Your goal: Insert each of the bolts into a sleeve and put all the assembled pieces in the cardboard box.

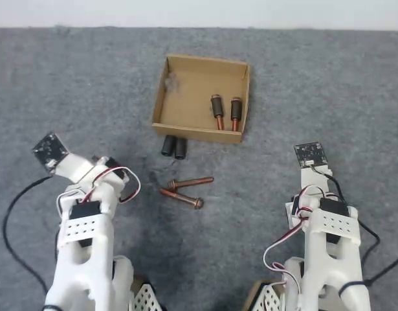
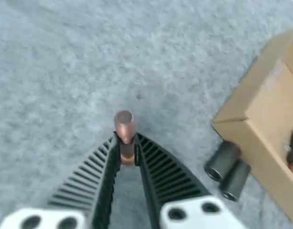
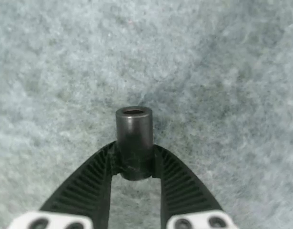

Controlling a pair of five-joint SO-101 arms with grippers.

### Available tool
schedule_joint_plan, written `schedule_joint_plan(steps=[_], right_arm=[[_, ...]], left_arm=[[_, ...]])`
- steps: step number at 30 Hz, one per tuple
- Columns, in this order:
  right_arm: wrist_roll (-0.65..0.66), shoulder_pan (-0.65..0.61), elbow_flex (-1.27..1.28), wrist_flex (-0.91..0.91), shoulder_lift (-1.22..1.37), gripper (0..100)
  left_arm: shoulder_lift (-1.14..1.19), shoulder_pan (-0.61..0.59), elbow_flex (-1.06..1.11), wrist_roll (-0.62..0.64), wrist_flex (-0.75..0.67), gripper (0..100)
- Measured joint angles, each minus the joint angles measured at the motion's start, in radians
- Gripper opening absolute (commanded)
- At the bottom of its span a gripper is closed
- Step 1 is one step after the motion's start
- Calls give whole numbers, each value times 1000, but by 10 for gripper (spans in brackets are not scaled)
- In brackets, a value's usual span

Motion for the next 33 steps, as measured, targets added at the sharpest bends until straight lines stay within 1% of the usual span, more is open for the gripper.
schedule_joint_plan(steps=[4,7,9,13,15,19,25,28,29,33], right_arm=[[6,0,0,0,0,7],[9,0,0,0,0,7],[11,0,0,0,0,7],[12,0,0,0,0,7],[12,0,0,0,0,7],[12,0,0,0,0,7],[12,0,0,0,0,7],[12,0,0,0,0,7],[12,0,0,0,0,7],[12,0,0,0,0,7]], left_arm=[[0,-38,0,-26,0,13],[0,-44,0,-109,11,32],[-6,-44,-2,-143,41,80],[-20,-49,-12,-161,129,202],[-18,-46,-18,-167,166,230],[-18,-46,-46,-167,227,219],[-18,-46,-115,-167,279,218],[-18,-46,-163,-169,333,217],[-18,-46,-180,-180,353,217],[-18,-46,-224,-293,437,216]])
